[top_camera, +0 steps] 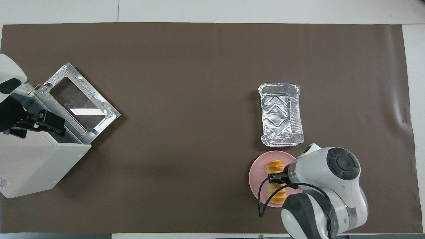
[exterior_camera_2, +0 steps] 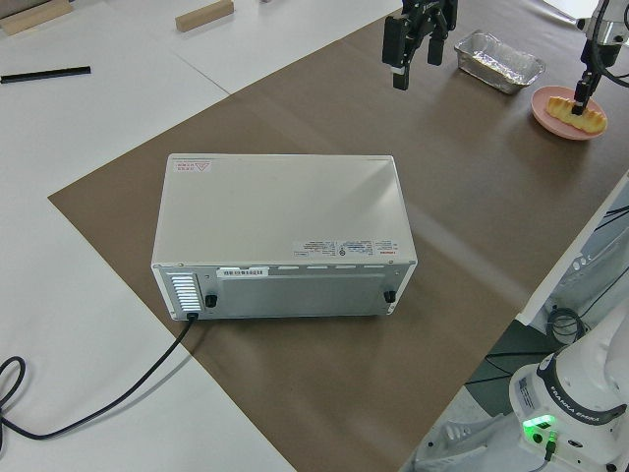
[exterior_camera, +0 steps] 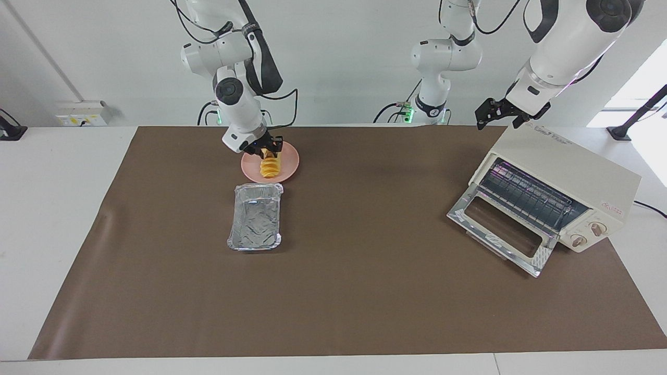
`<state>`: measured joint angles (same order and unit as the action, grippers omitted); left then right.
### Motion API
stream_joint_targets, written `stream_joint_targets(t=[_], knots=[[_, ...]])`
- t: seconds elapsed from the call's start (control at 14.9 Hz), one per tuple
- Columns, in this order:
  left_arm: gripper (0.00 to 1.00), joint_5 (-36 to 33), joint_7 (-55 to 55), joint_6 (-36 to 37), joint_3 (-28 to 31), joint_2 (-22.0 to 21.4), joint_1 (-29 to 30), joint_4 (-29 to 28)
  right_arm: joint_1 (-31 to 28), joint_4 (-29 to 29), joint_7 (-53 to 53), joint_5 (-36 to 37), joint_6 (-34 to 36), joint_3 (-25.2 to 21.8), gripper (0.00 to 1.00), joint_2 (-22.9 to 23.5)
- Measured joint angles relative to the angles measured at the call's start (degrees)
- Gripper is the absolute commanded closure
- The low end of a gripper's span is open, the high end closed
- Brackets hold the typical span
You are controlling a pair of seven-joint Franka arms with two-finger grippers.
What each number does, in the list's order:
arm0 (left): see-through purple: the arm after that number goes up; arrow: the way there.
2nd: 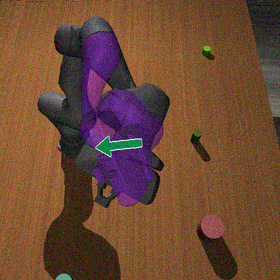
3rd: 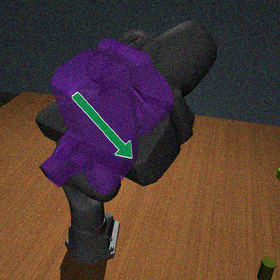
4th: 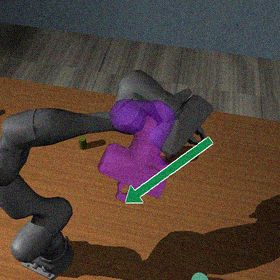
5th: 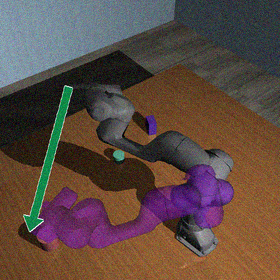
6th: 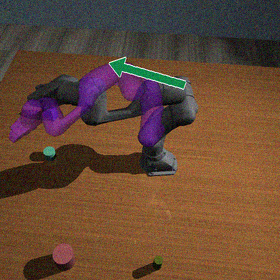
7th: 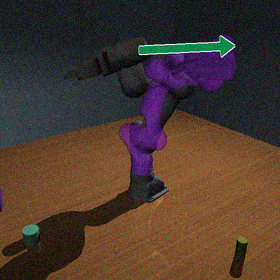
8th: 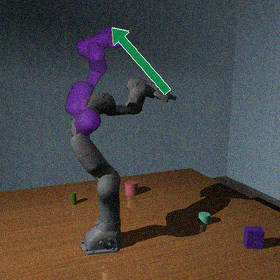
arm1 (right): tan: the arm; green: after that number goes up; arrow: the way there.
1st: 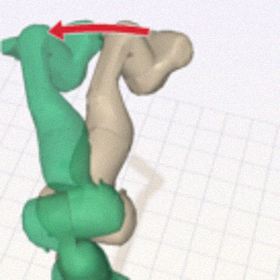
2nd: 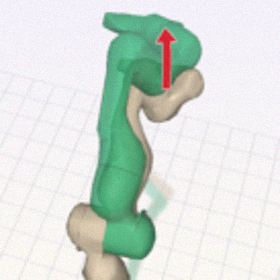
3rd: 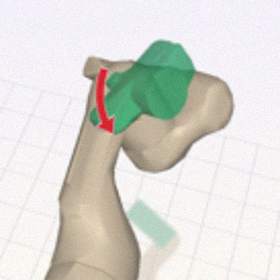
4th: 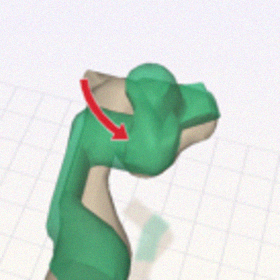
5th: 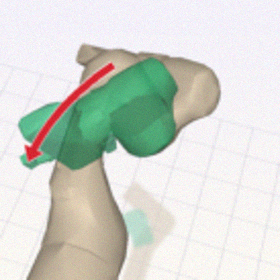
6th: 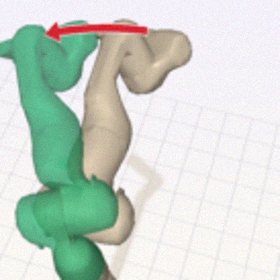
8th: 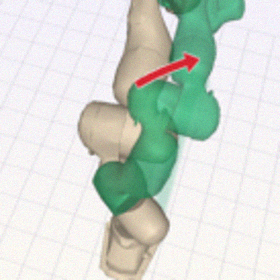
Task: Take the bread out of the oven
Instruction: 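Open the right gripper and withdraw it from the plate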
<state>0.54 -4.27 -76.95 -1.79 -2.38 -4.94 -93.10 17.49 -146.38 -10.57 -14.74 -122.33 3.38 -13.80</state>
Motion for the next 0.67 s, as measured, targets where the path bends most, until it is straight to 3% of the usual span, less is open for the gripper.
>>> stream_joint_targets(t=[0.34,0.67], knots=[[0.00,0.0,0.0,0.0,0.0,0.0,0.0,0.0,-7.6,14.5,0.0,1.7,13.3,-0.5,0.00,-0.9],[0.00,0.0,0.0,0.0,0.0,0.0,0.0,0.0,-9.7,25.4,1.6,11.7,22.8,-0.8,0.00,-2.4]])
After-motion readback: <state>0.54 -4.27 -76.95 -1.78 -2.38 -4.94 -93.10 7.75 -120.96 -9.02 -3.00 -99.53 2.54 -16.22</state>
